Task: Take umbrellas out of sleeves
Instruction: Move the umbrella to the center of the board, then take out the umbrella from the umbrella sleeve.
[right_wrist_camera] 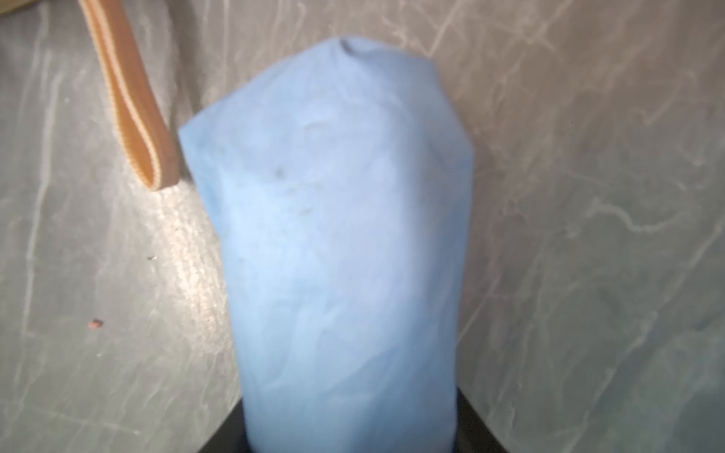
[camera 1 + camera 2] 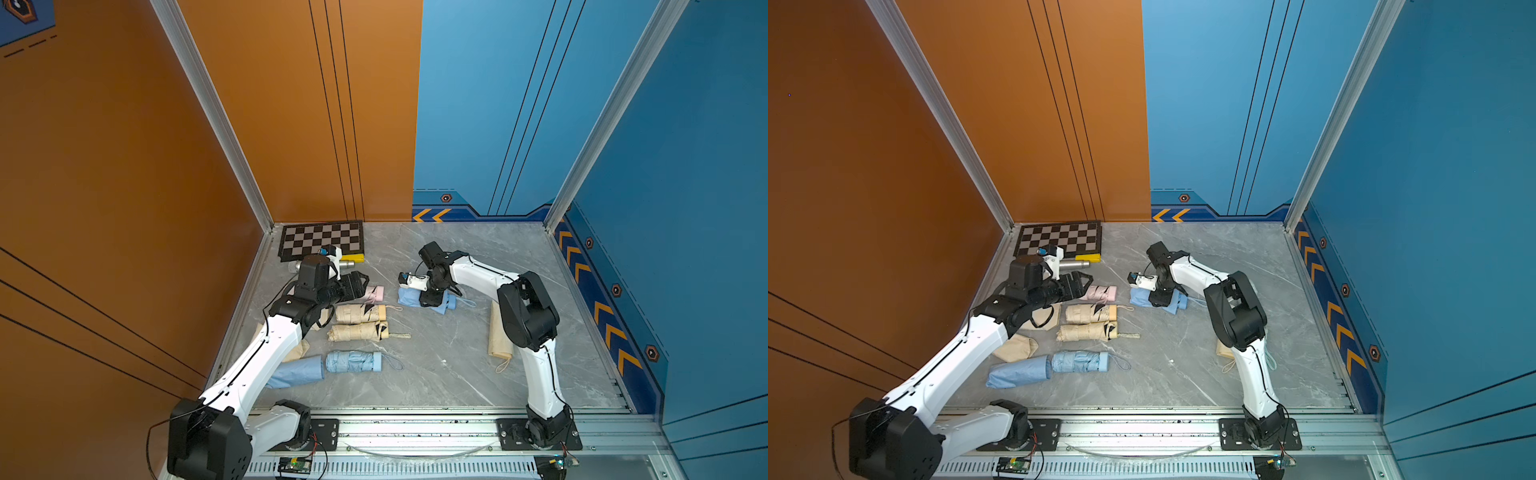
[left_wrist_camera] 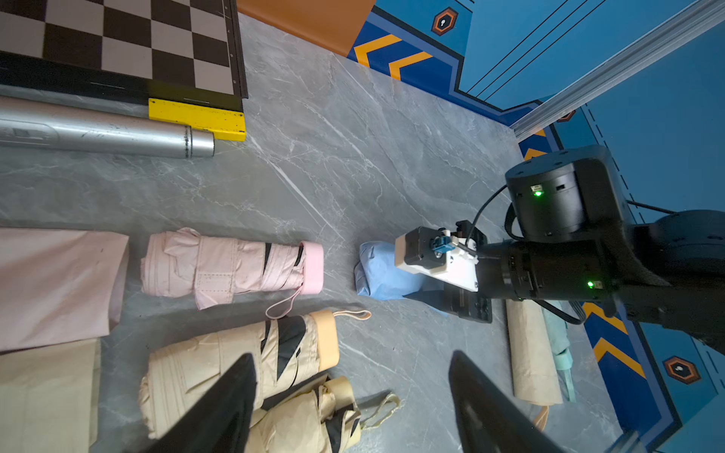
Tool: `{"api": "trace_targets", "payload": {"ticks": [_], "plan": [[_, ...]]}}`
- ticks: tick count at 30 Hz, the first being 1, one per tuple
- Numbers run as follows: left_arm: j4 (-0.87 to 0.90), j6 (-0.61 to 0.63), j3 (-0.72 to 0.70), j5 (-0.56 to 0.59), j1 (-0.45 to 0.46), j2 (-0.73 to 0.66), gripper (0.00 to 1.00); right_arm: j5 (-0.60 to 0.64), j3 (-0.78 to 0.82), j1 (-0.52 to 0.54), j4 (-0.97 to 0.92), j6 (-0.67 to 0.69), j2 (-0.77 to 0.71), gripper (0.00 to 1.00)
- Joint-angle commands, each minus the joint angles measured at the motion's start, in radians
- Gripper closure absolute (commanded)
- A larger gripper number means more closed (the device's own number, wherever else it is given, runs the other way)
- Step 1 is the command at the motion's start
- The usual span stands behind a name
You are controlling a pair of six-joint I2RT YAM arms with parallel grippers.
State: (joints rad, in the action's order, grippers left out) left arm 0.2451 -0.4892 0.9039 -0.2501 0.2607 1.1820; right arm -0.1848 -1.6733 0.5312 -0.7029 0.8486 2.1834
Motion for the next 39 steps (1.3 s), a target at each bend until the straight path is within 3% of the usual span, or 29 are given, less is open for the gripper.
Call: {"api": "trace_targets", "payload": {"ticks": [1,7,12,15,18,22,26,31,39], "plan": [[-0.045,0.011,0.039,-0.080,-0.017,0.056,0.26,-0.007,-0.064,-0.012,-0.066,0.228,0.049,0.56],[-0.095,0.011,0.091,-0.130,-0.024,0.156,0.35,-0.039,-0.150,-0.019,-0.066,0.298,0.106,0.54],[-0.107,0.018,0.117,-0.135,-0.024,0.221,0.38,-0.031,-0.196,-0.020,-0.065,0.281,0.152,0.44],[-0.116,0.014,0.119,-0.138,-0.019,0.254,0.40,-0.040,-0.207,-0.020,-0.064,0.277,0.162,0.30],[-0.124,0.015,0.120,-0.145,-0.012,0.283,0.40,-0.070,-0.215,-0.025,-0.058,0.244,0.146,0.00],[-0.122,0.026,0.160,-0.127,0.000,0.314,0.41,-0.122,-0.190,-0.036,-0.001,0.187,0.071,0.00],[-0.123,0.017,0.179,-0.118,0.023,0.356,0.42,-0.208,-0.055,-0.051,0.152,0.090,-0.085,0.00],[-0.124,-0.012,0.212,-0.135,0.058,0.425,0.45,-0.212,0.094,-0.069,0.304,-0.133,-0.262,0.00],[-0.067,-0.041,0.280,-0.096,0.110,0.529,0.46,-0.016,0.342,-0.090,0.550,-0.547,-0.470,0.00]]}}
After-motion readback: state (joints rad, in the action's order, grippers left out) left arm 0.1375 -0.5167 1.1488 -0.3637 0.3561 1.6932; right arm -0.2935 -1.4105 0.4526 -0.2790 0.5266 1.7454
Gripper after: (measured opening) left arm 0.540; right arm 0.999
